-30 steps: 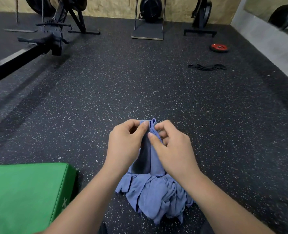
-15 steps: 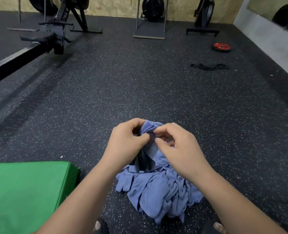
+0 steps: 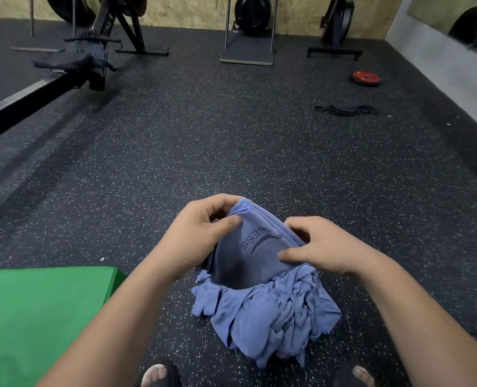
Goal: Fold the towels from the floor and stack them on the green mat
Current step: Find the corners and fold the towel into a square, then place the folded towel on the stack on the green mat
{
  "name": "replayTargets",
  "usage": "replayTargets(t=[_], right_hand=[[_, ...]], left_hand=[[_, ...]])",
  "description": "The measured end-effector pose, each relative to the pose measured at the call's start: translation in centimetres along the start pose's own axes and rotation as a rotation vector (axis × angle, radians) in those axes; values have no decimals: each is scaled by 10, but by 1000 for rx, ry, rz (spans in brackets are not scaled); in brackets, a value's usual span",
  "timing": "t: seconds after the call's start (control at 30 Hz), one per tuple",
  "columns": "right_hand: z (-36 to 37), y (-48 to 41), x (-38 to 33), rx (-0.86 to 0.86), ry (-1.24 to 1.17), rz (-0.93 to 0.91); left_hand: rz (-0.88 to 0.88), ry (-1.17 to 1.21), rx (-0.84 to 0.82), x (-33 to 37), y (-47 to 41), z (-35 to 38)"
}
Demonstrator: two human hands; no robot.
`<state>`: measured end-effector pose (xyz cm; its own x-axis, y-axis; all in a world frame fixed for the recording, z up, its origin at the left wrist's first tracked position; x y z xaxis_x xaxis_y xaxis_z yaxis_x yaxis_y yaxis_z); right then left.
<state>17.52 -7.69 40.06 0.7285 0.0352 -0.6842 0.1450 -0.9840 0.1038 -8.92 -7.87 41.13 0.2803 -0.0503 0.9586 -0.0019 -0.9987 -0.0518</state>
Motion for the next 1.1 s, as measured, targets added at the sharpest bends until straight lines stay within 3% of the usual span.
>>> replayTargets(t=[0.1,0.23,0.33,0.5,0.7,0.83,1.1], right_hand=[[0,-2,10,-22,-200,57],[26,-7,-3,54,-816,242],[56,-12,-20,28,-1063,312],[113,-19,-43,-188,-948,341],[190,-33,-80,-104,-968,409],[269,-30,-109,-36,-762,368],[424,-15,-156,-187,-654,445]], left_hand=[[-36,44,44,-5,-2,-11],[-95,143,168,-15,-2,-26],[-146,182,276,-24,-3,-40],[-148,165,372,-47,-4,-80],[-177,-149,458,-104,13,-154],[-308,-289,463,-155,33,-208],[-514,-510,406,-255,57,-315]])
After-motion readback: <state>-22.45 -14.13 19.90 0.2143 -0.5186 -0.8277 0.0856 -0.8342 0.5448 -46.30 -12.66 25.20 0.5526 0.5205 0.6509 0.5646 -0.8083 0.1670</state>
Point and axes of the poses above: each hand's wrist, its own y-axis away from the middle knuckle, its own z-axis out of the palm, x = y × z, the point moved 1 cm from there along -y, towards the middle knuckle, and after that the axes turned 15 degrees about x, right-handed, at the moved point
